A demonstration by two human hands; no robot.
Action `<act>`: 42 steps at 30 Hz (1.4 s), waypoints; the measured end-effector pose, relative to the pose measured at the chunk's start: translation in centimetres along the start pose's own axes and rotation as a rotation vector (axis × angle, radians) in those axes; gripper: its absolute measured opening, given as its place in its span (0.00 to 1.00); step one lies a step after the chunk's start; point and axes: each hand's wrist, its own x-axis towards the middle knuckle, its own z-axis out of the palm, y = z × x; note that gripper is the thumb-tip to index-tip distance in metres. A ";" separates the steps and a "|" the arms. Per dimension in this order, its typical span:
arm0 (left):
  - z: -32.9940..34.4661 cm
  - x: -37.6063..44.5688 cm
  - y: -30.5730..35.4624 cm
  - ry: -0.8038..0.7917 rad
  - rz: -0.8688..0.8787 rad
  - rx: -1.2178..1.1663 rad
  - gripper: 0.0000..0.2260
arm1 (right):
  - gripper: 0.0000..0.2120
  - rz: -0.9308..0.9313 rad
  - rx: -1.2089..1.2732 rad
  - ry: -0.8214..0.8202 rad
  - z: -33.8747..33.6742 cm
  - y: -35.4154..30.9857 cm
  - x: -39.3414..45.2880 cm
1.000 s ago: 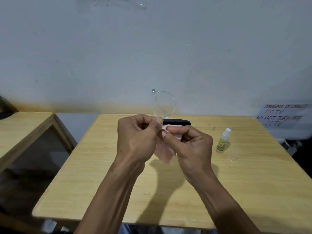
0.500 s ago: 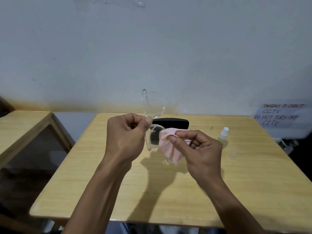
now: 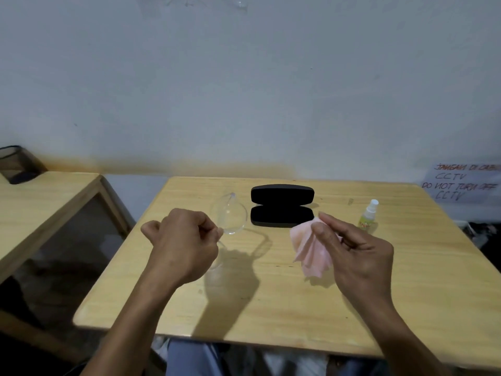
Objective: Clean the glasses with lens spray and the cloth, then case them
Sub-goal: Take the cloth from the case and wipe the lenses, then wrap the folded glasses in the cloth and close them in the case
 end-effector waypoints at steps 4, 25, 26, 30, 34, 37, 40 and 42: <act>0.7 0.9 -1.5 -0.063 0.122 0.262 0.12 | 0.12 0.017 -0.011 0.004 -0.7 0.5 -0.4; 4.4 -0.2 -4.6 -0.168 0.296 0.153 0.21 | 0.06 0.144 0.012 -0.029 -0.8 1.5 -1.4; 4.0 -0.7 -4.2 -0.120 0.286 0.029 0.23 | 0.06 0.146 0.015 -0.035 -0.7 1.2 -1.4; 4.1 -3.7 -0.9 -0.122 0.218 -0.355 0.22 | 0.04 0.166 0.038 -0.052 0.0 0.2 -1.5; 6.1 -6.3 2.6 -0.097 0.156 -0.540 0.18 | 0.03 0.227 0.099 -0.044 0.6 -0.7 -2.2; 7.5 -6.8 3.9 -0.034 0.141 -0.541 0.11 | 0.06 0.298 0.165 -0.056 0.7 -1.0 -2.7; 8.1 -6.7 3.7 -0.024 0.128 -0.566 0.09 | 0.07 0.307 0.175 -0.106 0.2 -1.1 -2.6; 7.8 -6.2 3.2 -0.058 0.115 -0.574 0.10 | 0.07 0.325 0.147 -0.146 -0.6 -1.0 -2.2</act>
